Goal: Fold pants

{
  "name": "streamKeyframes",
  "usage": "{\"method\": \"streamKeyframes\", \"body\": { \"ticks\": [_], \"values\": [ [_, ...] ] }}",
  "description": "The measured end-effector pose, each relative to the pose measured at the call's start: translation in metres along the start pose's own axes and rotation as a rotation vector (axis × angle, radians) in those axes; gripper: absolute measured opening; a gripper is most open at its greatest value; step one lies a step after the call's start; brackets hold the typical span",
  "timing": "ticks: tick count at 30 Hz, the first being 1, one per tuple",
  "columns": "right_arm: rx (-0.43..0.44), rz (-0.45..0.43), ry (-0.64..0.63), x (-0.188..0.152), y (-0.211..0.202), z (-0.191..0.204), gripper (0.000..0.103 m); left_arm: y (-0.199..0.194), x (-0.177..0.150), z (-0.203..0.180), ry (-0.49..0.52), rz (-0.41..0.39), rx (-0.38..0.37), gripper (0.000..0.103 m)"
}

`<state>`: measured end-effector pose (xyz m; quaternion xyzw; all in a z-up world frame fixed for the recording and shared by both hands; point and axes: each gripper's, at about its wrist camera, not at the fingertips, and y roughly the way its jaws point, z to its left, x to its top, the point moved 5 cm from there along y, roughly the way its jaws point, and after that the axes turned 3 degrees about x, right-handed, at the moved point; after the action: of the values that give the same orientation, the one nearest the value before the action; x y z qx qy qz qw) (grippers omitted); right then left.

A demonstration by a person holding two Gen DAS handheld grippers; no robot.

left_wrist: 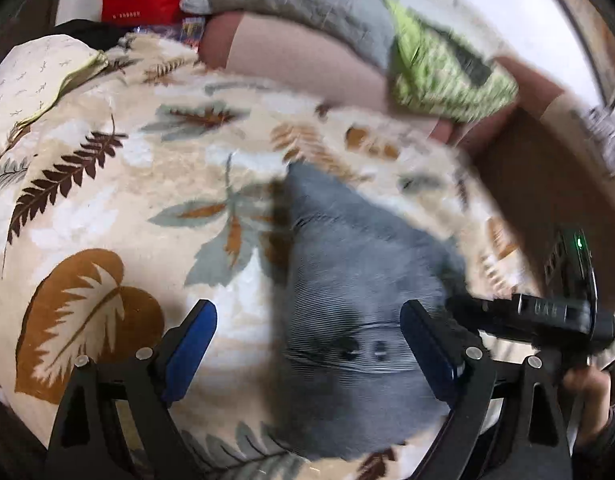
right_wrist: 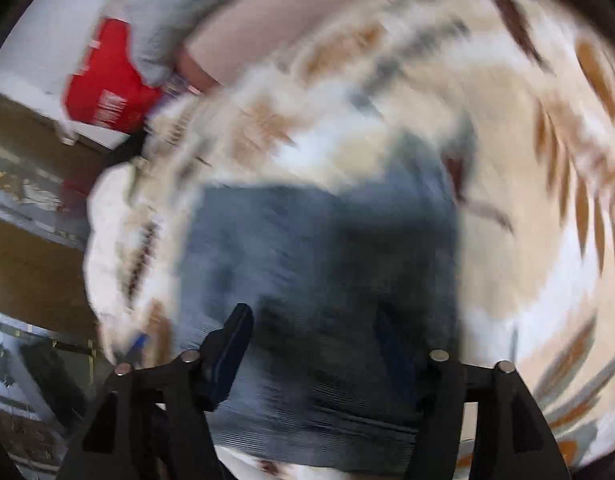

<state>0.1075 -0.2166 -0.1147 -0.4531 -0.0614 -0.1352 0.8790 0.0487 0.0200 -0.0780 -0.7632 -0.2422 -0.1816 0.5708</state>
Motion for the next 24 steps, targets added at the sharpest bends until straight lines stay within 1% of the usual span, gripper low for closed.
{"method": "streamKeyframes", "body": {
  "ticks": [1,2,3,4,5,6,7,8,9,10,11,12,13,15,16,17,18,19,20,21,22,23,24],
  "values": [
    [0.037,-0.016,0.02,-0.003,0.002,-0.009,0.068,0.013,-0.002,-0.005,0.041,0.04,0.026,0.093],
    [0.06,-0.038,0.032,-0.003,-0.005,-0.009,0.068,0.024,-0.006,-0.01,0.085,0.079,0.059,0.093],
    [0.063,-0.04,0.038,-0.002,-0.013,-0.005,0.068,0.028,-0.007,-0.011,0.092,0.09,0.083,0.093],
    [0.061,-0.045,0.03,-0.002,-0.018,-0.001,0.068,0.025,-0.005,-0.011,0.072,0.078,0.085,0.093],
    [0.075,-0.06,0.011,-0.003,-0.028,0.005,0.068,0.016,-0.003,-0.012,0.044,0.051,0.067,0.093],
    [0.092,-0.068,0.0,-0.005,-0.033,0.009,0.068,0.008,0.001,-0.015,0.034,0.02,0.052,0.093],
    [0.118,-0.077,-0.011,-0.011,-0.04,0.013,0.068,0.001,0.005,-0.018,0.041,-0.02,0.058,0.093],
    [0.139,-0.084,-0.012,-0.018,-0.042,0.013,0.071,-0.003,0.008,-0.021,0.064,-0.055,0.086,0.093],
    [0.142,-0.078,-0.01,-0.023,-0.039,0.01,0.073,0.001,0.008,-0.024,0.093,-0.059,0.123,0.093],
    [0.13,-0.048,-0.009,-0.032,-0.027,0.003,0.075,0.012,0.007,-0.024,0.116,-0.025,0.148,0.093],
    [0.122,-0.029,-0.002,-0.038,-0.02,-0.004,0.075,0.031,0.0,-0.026,0.146,0.059,0.177,0.093],
    [0.138,-0.039,0.011,-0.041,-0.017,-0.01,0.075,0.046,-0.007,-0.025,0.155,0.106,0.182,0.093],
    [0.155,-0.063,0.016,-0.041,-0.022,-0.01,0.075,0.047,-0.008,-0.022,0.138,0.092,0.179,0.095],
    [0.159,-0.065,0.034,-0.038,-0.033,-0.006,0.075,0.037,-0.003,-0.018,0.077,0.087,0.15,0.094],
    [0.163,-0.078,0.033,-0.038,-0.038,-0.005,0.075,0.028,0.0,-0.018,0.052,0.059,0.132,0.094],
    [0.178,-0.094,0.02,-0.039,-0.046,-0.002,0.075,0.021,0.004,-0.018,0.052,0.022,0.121,0.094],
    [0.198,-0.094,0.009,-0.042,-0.05,0.001,0.075,0.019,0.006,-0.019,0.071,-0.004,0.128,0.094],
    [0.214,-0.086,0.011,-0.045,-0.048,0.002,0.076,0.019,0.004,-0.019,0.095,-0.006,0.149,0.094],
    [0.22,-0.073,0.014,-0.048,-0.041,0.0,0.078,0.031,-0.002,-0.019,0.123,0.038,0.182,0.094],
    [0.216,-0.043,0.014,-0.054,-0.027,-0.007,0.078,0.045,-0.01,-0.017,0.136,0.097,0.199,0.094],
    [0.226,-0.038,0.019,-0.057,-0.023,-0.01,0.078,0.048,-0.011,-0.014,0.119,0.091,0.191,0.095],
    [0.249,-0.06,0.044,-0.056,-0.027,-0.013,0.078,0.043,-0.009,-0.011,0.095,0.081,0.175,0.095],
    [0.257,-0.064,0.064,-0.053,-0.033,-0.013,0.078,0.036,-0.007,-0.011,0.082,0.077,0.165,0.095]
  ]
}}
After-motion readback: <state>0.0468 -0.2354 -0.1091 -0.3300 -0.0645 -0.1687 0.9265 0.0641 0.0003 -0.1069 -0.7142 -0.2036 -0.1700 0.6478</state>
